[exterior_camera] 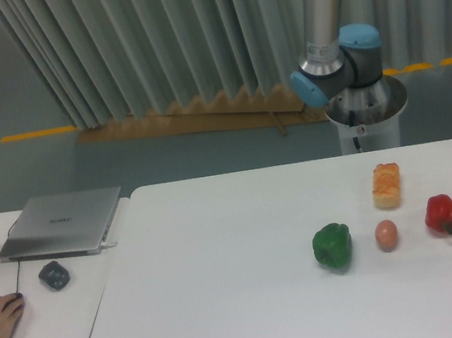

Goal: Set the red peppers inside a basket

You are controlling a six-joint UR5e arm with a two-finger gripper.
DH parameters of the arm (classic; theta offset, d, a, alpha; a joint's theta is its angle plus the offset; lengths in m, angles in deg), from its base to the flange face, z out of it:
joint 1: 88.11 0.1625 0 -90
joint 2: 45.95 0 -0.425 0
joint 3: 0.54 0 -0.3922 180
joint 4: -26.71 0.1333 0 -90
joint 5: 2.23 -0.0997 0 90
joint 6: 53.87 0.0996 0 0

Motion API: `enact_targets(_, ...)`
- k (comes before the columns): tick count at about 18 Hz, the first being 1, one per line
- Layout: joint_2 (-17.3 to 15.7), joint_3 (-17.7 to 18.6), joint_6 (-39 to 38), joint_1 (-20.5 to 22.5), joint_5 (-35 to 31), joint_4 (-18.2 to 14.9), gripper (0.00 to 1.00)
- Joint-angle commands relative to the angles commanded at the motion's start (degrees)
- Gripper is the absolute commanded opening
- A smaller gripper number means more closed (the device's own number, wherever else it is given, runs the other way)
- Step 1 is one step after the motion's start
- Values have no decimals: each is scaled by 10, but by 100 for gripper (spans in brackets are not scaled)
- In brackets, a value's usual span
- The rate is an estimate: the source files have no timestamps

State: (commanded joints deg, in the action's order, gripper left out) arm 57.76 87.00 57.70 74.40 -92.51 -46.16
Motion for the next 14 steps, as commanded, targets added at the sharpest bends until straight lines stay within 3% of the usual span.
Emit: enact_targets(14, 3, 6, -3, 2, 11, 3, 100)
